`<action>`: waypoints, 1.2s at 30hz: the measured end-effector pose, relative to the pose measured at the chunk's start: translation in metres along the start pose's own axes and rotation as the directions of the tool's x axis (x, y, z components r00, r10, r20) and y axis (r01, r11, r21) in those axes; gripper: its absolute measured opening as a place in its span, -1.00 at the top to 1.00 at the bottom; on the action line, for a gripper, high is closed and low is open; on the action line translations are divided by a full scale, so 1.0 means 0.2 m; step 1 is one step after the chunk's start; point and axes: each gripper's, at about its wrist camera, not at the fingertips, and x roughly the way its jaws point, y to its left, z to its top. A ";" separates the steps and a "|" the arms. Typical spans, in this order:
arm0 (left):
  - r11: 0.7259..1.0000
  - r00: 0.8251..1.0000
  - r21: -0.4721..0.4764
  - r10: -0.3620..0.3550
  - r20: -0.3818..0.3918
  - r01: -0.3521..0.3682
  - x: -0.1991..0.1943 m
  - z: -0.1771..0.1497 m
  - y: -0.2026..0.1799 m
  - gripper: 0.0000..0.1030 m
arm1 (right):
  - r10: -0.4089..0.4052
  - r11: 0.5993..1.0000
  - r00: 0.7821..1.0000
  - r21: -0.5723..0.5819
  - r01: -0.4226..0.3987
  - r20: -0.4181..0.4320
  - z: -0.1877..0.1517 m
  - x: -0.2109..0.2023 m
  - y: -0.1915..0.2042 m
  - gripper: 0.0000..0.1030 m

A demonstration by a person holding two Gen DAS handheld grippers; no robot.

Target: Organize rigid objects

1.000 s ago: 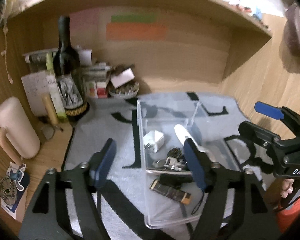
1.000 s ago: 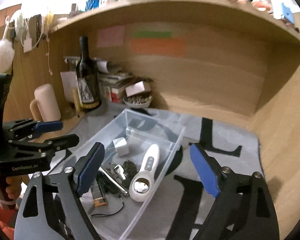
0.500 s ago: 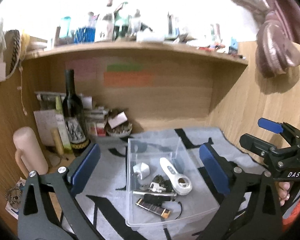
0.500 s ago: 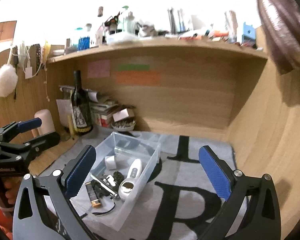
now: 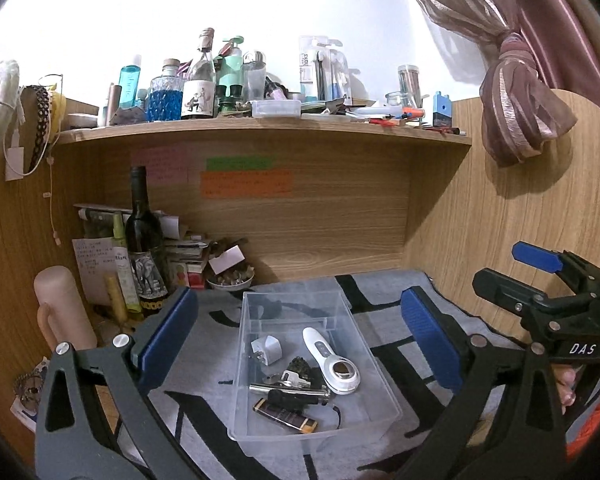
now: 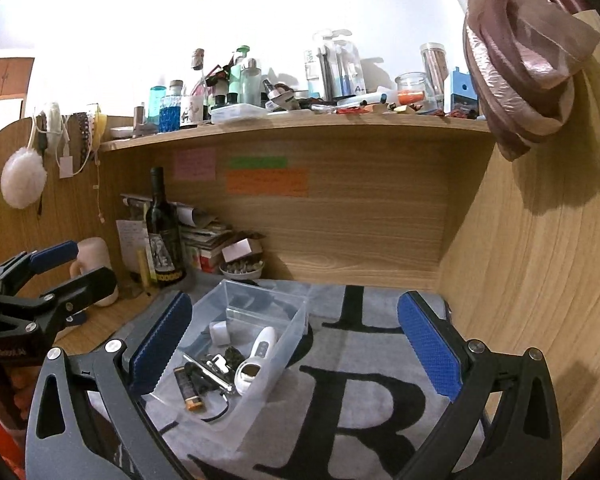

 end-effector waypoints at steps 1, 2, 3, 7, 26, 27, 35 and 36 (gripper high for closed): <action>1.000 1.000 0.000 0.002 -0.001 -0.002 0.00 0.00 0.00 -1.00 | -0.001 1.000 1.000 0.001 0.001 0.001 0.00 0.00 0.00 -1.00; 1.000 1.000 0.000 0.002 -0.002 -0.002 0.00 0.00 0.00 -1.00 | -0.001 1.000 1.000 0.002 0.001 0.001 0.00 -0.01 0.00 -1.00; 1.000 1.000 -0.001 0.002 -0.001 -0.002 0.00 0.00 -0.01 -1.00 | 0.000 1.000 1.000 0.003 0.000 0.001 0.00 -0.01 0.00 -1.00; 1.000 1.000 0.005 0.007 0.005 -0.007 0.00 0.00 -0.01 -1.00 | 0.002 1.000 1.000 0.005 -0.002 0.001 -0.01 -0.01 0.00 -1.00; 1.000 1.000 -0.014 0.006 -0.014 -0.006 0.03 -0.02 0.02 -1.00 | -0.009 1.000 1.000 -0.012 0.008 -0.012 0.00 0.01 0.05 -1.00; 1.000 1.000 -0.014 0.003 -0.016 -0.003 0.03 -0.02 0.02 -1.00 | -0.009 1.000 1.000 -0.012 0.009 -0.012 0.00 0.01 0.05 -1.00; 1.000 1.000 -0.007 0.002 -0.020 -0.002 0.04 -0.02 0.01 -1.00 | -0.005 1.000 1.000 -0.013 0.004 -0.013 0.00 0.02 0.04 -1.00; 1.000 1.000 -0.007 0.002 -0.020 -0.002 0.04 -0.02 0.01 -1.00 | -0.005 1.000 1.000 -0.014 0.005 -0.013 0.00 0.02 0.04 -1.00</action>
